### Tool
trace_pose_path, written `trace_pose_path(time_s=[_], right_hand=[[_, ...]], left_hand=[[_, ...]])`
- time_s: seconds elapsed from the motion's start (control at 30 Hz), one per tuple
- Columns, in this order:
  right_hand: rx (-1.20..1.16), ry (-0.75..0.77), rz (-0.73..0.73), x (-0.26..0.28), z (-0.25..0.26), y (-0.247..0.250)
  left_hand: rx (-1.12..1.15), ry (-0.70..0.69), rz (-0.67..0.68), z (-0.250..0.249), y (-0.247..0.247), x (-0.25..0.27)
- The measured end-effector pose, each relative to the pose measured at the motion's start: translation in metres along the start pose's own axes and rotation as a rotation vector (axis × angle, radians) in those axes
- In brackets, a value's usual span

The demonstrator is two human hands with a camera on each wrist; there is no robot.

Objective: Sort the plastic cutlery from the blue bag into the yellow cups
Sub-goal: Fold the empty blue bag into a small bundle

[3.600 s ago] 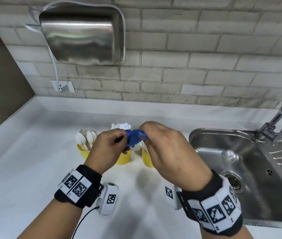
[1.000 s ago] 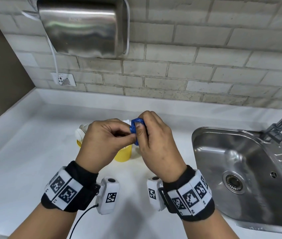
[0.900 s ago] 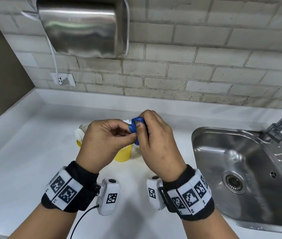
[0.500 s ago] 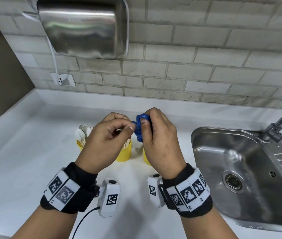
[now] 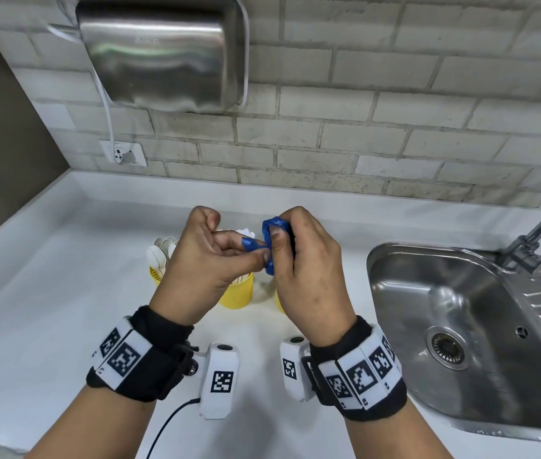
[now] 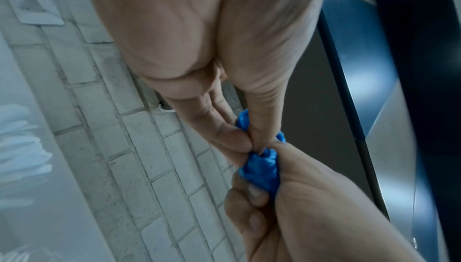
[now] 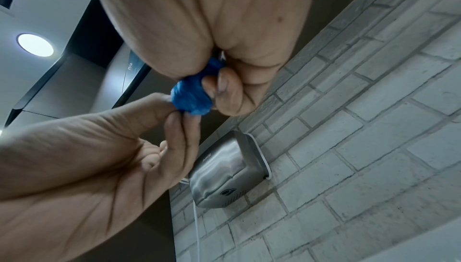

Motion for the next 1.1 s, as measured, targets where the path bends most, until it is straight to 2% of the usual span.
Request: trace_pose_path(time_s=[0.23, 0.37, 0.5, 0.6, 0.73, 0.87, 0.97, 1.03, 1.1], right_hand=[[0.065, 0.019, -0.01, 0.001, -0.004, 0.001], [0.171, 0.026, 0.171, -0.002, -0.004, 0.007], [0.077, 0.057, 0.265, -0.021, 0.0, 0.022], [-0.147, -0.096, 0.263, -0.028, -0.003, 0.022], [-0.372, -0.299, 0.219, -0.021, -0.009, 0.011], [-0.612, -0.468, 0.246, -0.006, -0.013, -0.001], [-0.594, -0.511, 0.236, 0.007, -0.021, -0.009], [-0.446, -0.453, 0.212, 0.016, -0.022, -0.011], [-0.23, -0.294, 0.176, 0.024, -0.021, -0.011]], left_hand=[[-0.133, -0.037, 0.161, 0.003, -0.004, 0.01], [-0.149, 0.037, 0.208, 0.008, 0.002, 0.01], [-0.002, 0.186, 0.283, 0.009, 0.004, 0.015], [0.15, 0.205, 0.302, 0.01, 0.004, 0.017], [0.257, 0.148, 0.329, 0.018, 0.008, 0.014], [0.364, 0.151, 0.314, 0.025, 0.012, 0.016], [0.48, 0.176, 0.187, 0.03, 0.011, 0.015], [0.524, 0.206, 0.046, 0.033, 0.008, 0.013], [0.46, 0.205, -0.068, 0.034, 0.005, 0.011]])
Point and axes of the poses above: each hand's wrist, its own x-axis away from the middle knuckle, its own y-axis out of the back of the hand, z = x × y, the point moved 2 cm from there along -x, towards the middle knuckle, and after that the axes turned 5 degrees about -x, right-handed, at the moved point
